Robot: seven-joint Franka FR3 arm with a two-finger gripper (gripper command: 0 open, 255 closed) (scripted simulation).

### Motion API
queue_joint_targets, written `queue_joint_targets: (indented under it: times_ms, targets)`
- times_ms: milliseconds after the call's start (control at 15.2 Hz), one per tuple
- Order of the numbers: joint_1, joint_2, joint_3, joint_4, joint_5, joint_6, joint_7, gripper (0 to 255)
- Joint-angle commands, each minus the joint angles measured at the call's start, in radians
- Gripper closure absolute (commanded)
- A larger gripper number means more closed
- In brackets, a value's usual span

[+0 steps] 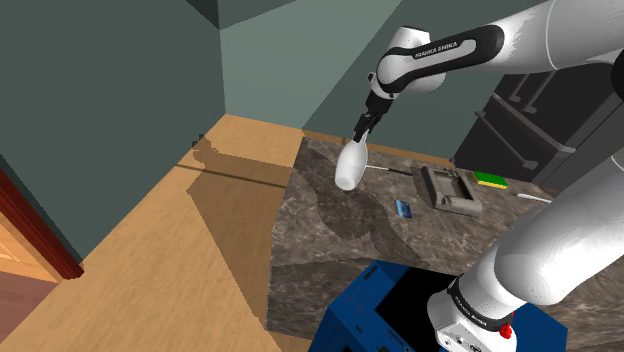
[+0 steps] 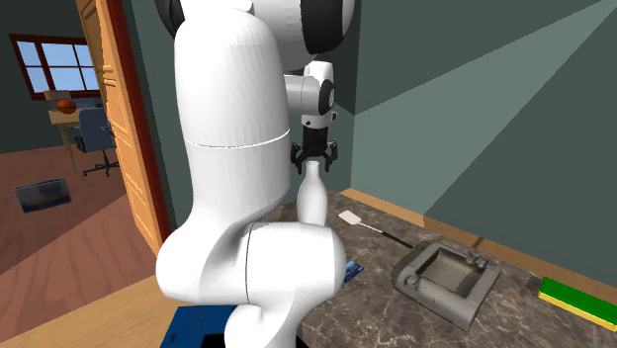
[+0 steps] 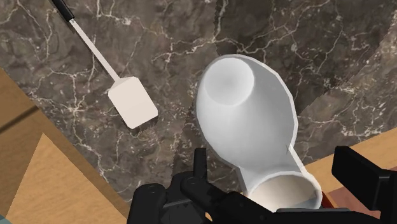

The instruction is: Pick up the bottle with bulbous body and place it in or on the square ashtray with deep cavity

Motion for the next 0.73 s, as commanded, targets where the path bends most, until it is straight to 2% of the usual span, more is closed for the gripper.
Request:
queue_joint_targets:
  times_ms: [0,66,132,660]
  targets:
    - [0.0,0.0,0.0,0.0,0.0,0.0,0.0,0]
    - [0.0,0.0,0.0,0.0,0.0,0.0,0.0,0]
    - [0.0,0.0,0.0,0.0,0.0,0.0,0.0,255]
    - [0.0,0.0,0.0,0.0,0.0,0.0,0.0,255]
